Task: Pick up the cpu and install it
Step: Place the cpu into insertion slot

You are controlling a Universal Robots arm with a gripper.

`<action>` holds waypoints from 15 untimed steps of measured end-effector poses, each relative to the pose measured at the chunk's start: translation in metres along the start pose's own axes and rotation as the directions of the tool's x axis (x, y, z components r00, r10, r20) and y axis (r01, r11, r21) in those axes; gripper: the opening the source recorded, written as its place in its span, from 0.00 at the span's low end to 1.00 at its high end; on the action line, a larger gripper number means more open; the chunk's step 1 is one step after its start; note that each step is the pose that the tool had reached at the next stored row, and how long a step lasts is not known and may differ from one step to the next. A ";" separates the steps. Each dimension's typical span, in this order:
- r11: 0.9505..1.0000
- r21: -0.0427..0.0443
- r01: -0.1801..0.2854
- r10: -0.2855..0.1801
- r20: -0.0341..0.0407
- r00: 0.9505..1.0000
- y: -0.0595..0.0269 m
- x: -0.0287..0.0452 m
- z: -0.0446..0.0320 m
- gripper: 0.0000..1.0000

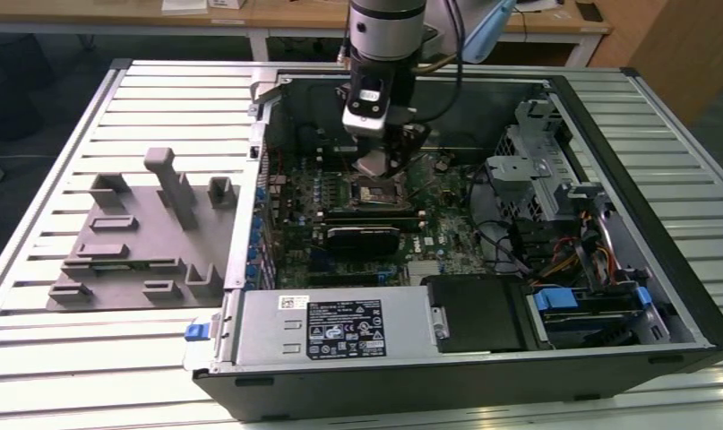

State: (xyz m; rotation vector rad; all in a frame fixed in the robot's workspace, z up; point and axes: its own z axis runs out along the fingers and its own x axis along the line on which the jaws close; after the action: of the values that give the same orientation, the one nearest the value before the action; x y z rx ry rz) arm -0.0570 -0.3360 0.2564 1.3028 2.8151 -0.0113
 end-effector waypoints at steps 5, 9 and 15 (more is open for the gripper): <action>0.996 0.003 -0.089 0.089 0.001 0.996 -0.0001 0.0000 0.0007 0.55; 0.987 0.006 -0.162 0.162 0.002 0.987 0.0000 0.0001 0.0012 0.55; 0.963 0.010 -0.269 0.269 0.004 0.963 -0.0001 0.0001 0.0020 0.55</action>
State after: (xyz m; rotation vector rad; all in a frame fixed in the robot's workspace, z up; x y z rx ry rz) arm -0.0571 -0.3360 0.2544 1.6733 2.6135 -0.0193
